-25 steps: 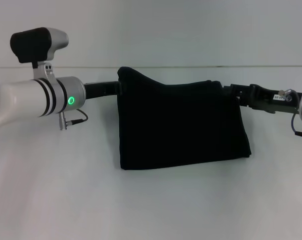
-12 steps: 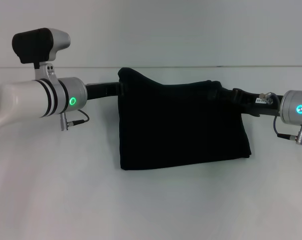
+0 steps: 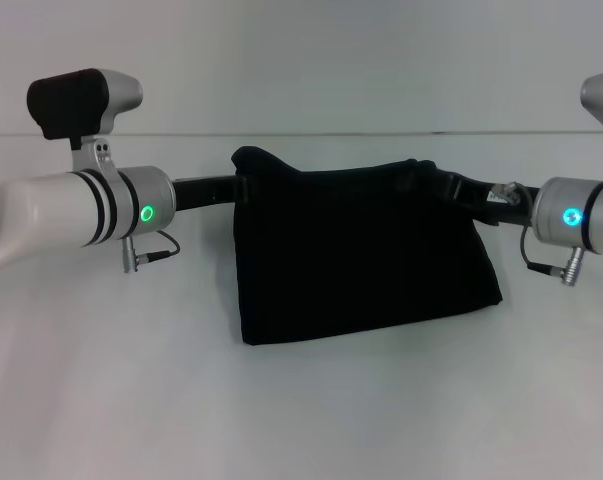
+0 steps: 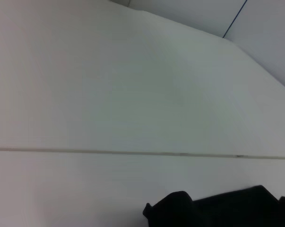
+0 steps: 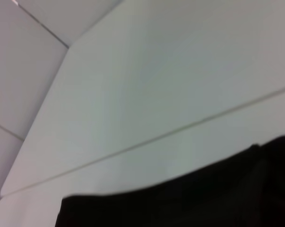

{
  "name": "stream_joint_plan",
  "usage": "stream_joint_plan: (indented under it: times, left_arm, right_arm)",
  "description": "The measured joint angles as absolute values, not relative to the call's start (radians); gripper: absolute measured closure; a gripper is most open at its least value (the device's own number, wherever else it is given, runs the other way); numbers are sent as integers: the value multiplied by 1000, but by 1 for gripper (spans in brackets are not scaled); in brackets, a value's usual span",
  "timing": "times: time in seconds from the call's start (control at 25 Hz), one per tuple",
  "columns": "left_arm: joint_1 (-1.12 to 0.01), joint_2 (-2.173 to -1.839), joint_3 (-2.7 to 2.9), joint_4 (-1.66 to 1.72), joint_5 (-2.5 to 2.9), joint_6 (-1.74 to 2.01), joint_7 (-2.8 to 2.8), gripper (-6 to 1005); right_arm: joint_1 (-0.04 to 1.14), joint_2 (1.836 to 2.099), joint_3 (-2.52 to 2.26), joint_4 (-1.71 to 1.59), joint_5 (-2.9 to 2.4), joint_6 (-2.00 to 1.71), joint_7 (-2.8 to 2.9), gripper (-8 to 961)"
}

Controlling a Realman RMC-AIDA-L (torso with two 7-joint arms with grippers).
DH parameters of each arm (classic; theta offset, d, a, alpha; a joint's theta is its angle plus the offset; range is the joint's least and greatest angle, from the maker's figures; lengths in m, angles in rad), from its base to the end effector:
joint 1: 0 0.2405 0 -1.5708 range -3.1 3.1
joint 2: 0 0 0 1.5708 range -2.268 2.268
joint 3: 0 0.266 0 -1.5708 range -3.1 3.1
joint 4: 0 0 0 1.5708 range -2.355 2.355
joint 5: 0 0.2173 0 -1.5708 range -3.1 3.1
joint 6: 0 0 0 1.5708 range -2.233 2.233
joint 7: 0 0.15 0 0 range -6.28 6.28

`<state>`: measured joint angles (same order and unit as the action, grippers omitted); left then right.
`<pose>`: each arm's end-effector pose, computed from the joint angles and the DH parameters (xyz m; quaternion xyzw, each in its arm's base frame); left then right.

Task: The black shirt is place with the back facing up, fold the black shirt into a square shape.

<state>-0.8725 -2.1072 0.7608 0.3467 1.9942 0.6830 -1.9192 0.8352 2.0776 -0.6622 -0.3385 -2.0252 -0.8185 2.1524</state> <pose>-0.2380 0.4631 -0.0659 -0.8007 -0.4818 -0.1851 0.3040 0.2530 0.4510 -0.0537 -0.7283 0.5951 0.2385 0.2420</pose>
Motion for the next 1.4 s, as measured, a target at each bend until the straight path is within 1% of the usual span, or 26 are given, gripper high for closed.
stream_joint_plan:
  times: [0.08, 0.24, 0.92, 1.04, 1.2, 1.24, 1.36, 1.4]
  left_arm:
    - [-869, -2107, 761, 347, 1994, 684, -1919, 998]
    - [-864, -2108, 761, 347, 1994, 686, -1919, 999]
    - [-859, -2109, 761, 350, 1994, 683, -1919, 998]
    - [-859, -2109, 761, 349, 1994, 688, -1919, 998]
    - [-859, -2109, 761, 350, 1994, 691, -1919, 998]
    - [-859, -2109, 761, 350, 1994, 692, -1919, 998]
    - [-864, -2108, 761, 354, 1994, 702, -1919, 998]
    - [-867, -2107, 761, 355, 1994, 709, -1919, 998]
  right_arm:
    - [840, 2086, -666, -331, -1994, -788, 2125, 178]
    - [852, 2091, -669, -306, -1953, -741, 2088, 179]
    - [855, 2088, -669, -287, -1843, -686, 1986, 180]
    - [847, 2067, -672, -292, -1851, -706, 2018, 181]
    - [828, 2009, -707, -293, -1869, -802, 2105, 181]
    - [823, 1999, -713, -293, -1873, -823, 2119, 181]
    - [801, 1952, -718, -296, -1878, -945, 2152, 181]
    - [794, 1943, -717, -299, -1878, -972, 2158, 181]
